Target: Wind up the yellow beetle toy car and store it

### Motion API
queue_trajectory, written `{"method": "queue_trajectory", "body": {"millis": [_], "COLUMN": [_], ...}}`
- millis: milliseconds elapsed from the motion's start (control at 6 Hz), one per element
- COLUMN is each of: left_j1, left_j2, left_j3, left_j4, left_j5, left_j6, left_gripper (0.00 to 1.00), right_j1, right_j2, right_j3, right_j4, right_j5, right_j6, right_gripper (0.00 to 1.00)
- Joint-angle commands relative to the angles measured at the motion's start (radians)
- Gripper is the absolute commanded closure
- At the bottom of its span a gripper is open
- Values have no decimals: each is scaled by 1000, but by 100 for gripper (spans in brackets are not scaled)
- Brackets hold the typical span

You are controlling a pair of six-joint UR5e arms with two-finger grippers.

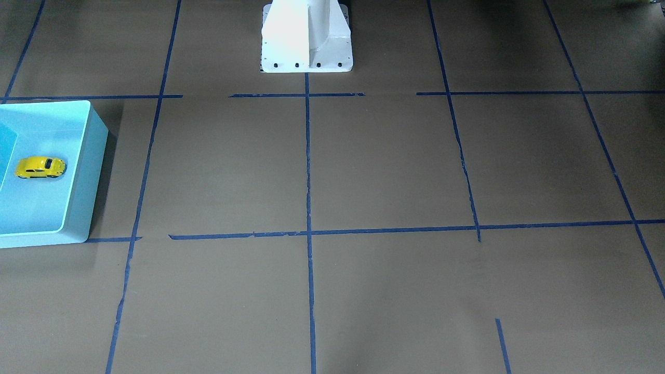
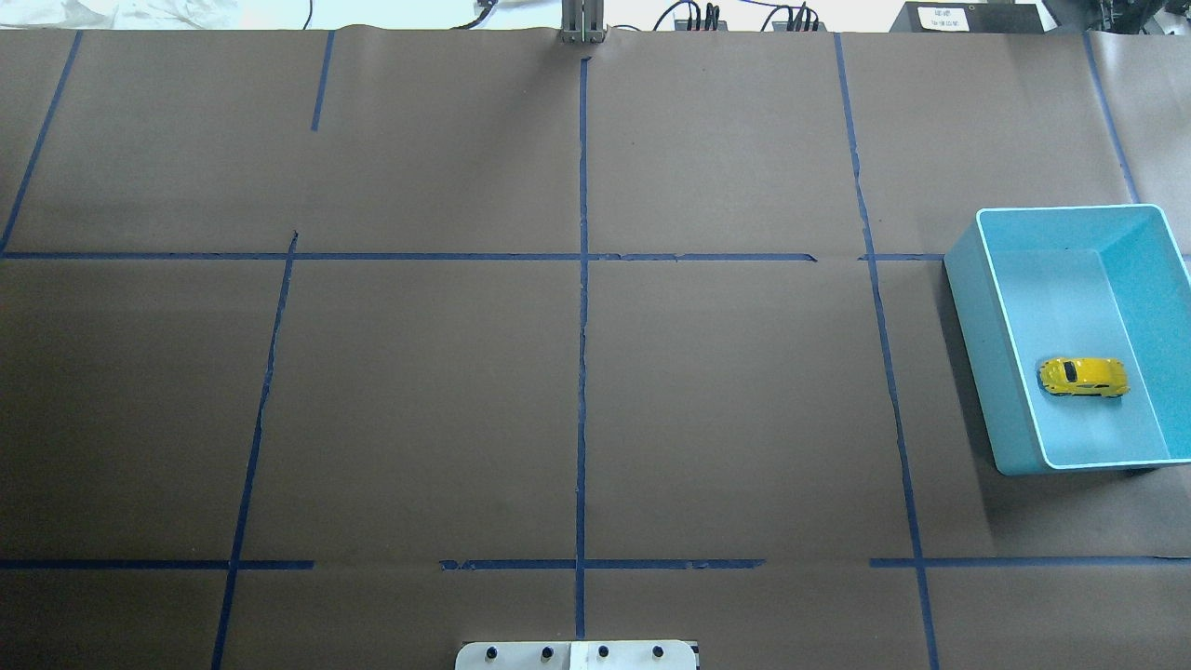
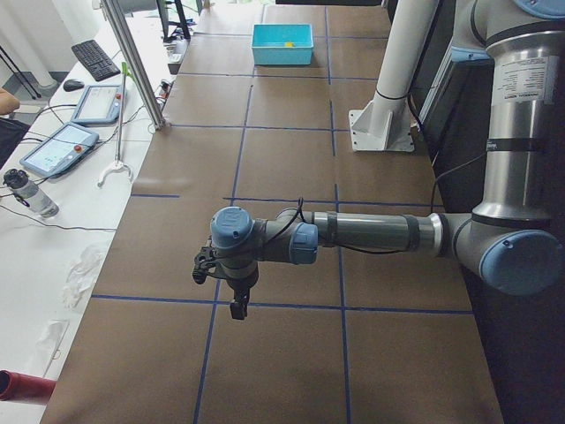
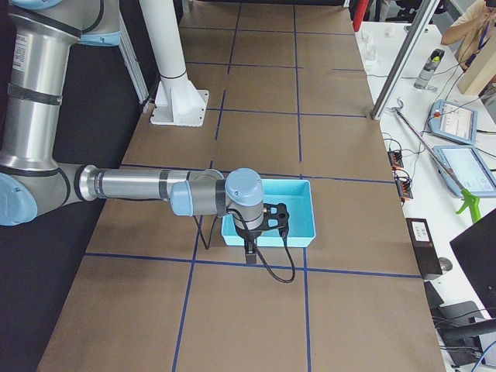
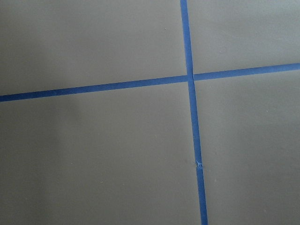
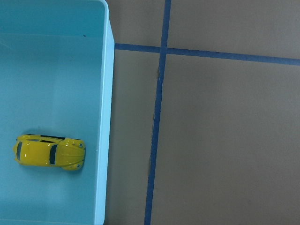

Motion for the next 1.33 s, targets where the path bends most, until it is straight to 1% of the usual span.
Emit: {"method": "queue_trajectory", "body": {"millis": [0,1167], "left_j1": [0,0], "left_j2": [1,1], "left_j3": [0,-3], "left_j4": [0,0], "left_j5": [0,-2], "left_j6": [0,-2], "left_gripper": [0,0], "right_j1": [1,19], "right_j2": [-12,-27], "right_j3": [-1,-1], "right_j4": [0,0], "right_j5": [-6,-3], "right_j6": [-2,-1], "right_gripper": [0,0]}}
